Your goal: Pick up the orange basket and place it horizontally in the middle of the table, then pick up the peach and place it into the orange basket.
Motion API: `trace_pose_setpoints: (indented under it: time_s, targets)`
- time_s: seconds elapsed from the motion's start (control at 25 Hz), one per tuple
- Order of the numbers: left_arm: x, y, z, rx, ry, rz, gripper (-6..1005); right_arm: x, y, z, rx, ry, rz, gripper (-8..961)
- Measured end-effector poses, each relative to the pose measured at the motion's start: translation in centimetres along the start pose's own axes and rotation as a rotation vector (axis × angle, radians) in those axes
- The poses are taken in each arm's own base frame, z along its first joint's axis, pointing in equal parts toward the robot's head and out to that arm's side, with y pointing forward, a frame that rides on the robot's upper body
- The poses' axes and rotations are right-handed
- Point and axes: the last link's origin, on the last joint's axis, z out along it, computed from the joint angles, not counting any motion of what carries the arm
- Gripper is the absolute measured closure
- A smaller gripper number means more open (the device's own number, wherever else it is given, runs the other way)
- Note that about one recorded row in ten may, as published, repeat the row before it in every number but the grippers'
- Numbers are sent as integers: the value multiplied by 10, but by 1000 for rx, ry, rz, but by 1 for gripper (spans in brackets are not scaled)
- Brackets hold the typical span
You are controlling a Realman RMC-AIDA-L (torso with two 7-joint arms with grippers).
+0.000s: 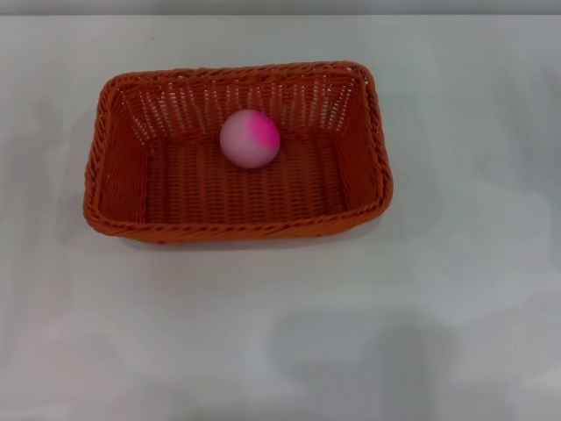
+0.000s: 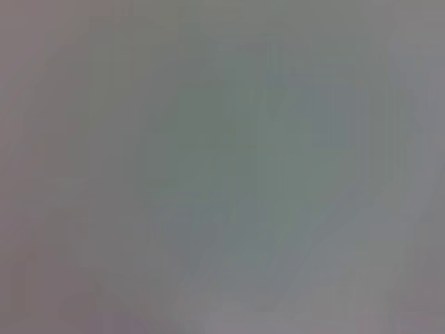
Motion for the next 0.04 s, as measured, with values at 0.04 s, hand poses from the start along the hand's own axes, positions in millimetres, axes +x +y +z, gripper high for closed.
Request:
trace_pose_setpoints:
  time_s: [0.04]
  targets:
    - [0,0,-1,1,1,-1,136,0,0,0,0,0,0,125]
